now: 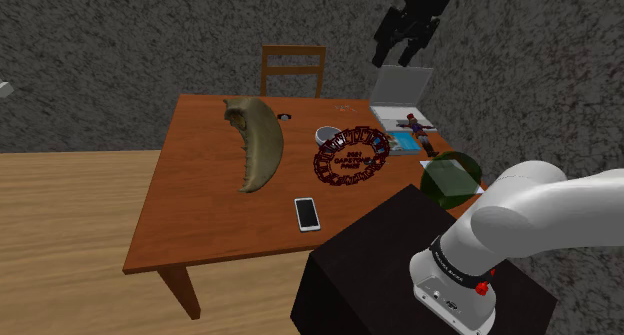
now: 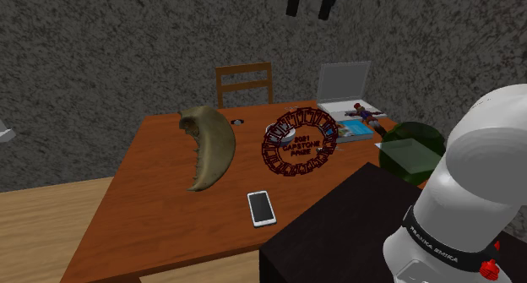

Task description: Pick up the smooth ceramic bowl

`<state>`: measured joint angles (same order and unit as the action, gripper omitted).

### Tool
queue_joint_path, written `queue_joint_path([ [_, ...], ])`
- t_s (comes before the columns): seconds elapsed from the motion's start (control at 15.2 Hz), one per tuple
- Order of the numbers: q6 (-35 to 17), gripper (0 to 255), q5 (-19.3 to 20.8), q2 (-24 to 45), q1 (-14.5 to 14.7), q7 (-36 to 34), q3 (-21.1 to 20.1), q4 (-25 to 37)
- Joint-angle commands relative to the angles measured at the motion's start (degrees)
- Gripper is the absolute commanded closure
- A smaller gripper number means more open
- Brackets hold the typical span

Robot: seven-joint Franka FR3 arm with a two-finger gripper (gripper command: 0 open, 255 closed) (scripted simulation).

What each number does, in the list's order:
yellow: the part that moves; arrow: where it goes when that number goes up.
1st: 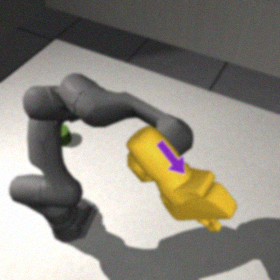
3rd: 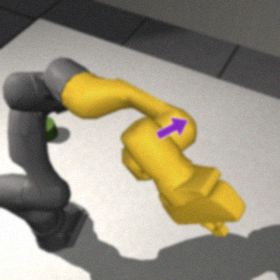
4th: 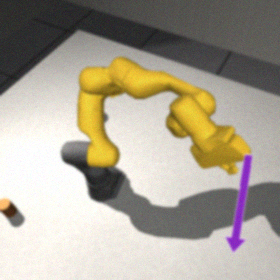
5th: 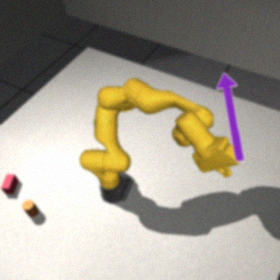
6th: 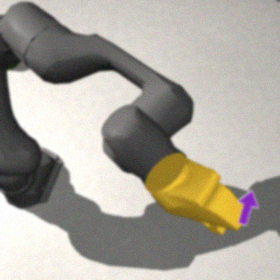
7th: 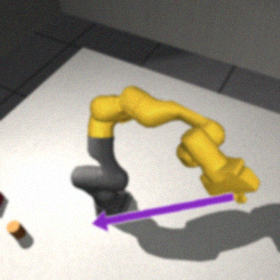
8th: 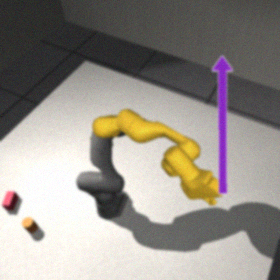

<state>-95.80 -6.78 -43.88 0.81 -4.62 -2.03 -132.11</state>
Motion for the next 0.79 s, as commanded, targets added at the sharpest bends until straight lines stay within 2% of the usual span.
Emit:
queue_joint_path([
  [0.0, 0.0, 0, 0.0, 0.0, 0.0, 0.0, 0.0, 0.0],
  [0.73, -17.79, 0, 2.49, 12.53, -2.42, 9.1, 6.54, -6.41],
])
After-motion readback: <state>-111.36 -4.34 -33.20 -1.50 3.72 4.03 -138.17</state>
